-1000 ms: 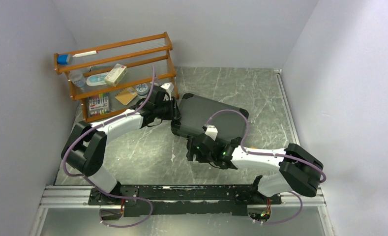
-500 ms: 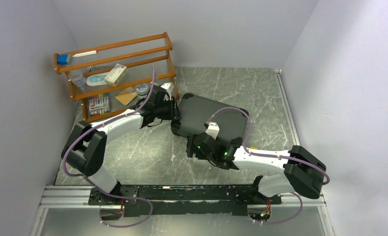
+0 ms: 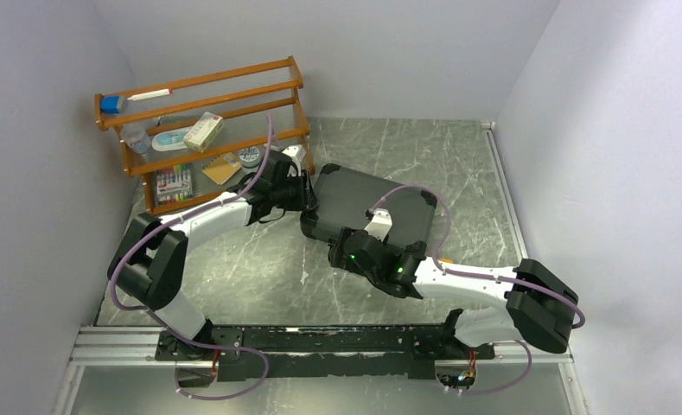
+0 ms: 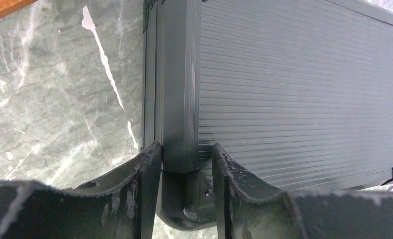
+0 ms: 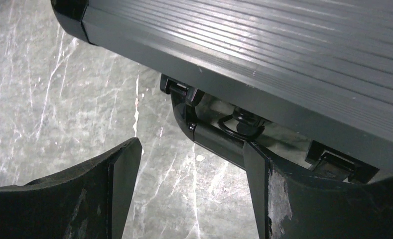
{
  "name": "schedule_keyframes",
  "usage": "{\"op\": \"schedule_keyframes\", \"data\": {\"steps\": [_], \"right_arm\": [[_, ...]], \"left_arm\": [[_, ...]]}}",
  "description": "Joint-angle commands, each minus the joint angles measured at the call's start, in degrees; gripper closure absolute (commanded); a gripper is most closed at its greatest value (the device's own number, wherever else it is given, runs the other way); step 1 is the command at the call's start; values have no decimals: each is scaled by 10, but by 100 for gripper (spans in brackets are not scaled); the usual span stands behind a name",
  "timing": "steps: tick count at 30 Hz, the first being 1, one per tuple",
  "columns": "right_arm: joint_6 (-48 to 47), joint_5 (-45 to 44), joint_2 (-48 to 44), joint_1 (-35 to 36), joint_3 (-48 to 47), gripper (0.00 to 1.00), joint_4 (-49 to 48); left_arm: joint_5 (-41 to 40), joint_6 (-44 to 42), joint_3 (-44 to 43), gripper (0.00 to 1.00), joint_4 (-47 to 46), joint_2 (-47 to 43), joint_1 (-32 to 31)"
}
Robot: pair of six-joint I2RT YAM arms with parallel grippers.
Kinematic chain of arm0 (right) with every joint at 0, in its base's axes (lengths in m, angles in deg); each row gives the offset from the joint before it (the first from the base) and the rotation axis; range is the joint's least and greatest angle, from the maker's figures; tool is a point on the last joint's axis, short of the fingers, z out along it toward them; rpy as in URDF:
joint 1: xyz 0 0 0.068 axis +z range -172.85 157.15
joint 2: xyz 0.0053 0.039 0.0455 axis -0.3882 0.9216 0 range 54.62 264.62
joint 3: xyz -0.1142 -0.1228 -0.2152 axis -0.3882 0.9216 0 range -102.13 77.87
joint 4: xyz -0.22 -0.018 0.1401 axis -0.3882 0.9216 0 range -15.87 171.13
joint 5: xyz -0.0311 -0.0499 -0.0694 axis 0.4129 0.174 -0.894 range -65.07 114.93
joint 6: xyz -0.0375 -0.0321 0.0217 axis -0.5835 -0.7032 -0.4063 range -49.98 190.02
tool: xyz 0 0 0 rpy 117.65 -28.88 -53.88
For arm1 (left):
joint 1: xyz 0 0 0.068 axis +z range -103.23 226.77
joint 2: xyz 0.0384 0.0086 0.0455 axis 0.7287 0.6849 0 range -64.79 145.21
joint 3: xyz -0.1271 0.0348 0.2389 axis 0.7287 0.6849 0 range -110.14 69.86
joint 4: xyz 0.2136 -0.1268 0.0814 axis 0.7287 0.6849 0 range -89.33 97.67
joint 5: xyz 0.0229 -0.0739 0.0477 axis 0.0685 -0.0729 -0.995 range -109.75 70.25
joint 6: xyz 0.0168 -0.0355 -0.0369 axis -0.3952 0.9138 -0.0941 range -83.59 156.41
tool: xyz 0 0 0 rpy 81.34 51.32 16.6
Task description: Pack up texas hold em set
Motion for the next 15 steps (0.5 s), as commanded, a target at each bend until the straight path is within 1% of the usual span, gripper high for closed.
{"op": "schedule_keyframes", "data": {"steps": [1,15], "right_arm": [[12,-53,3,-3,-17,21,-6],[37,-97,-1,-10,-32,24,33]], "left_arm": [[-14,-24,19,57,73,34,-5],[-14,-24,18,56,75,32,-4]]}}
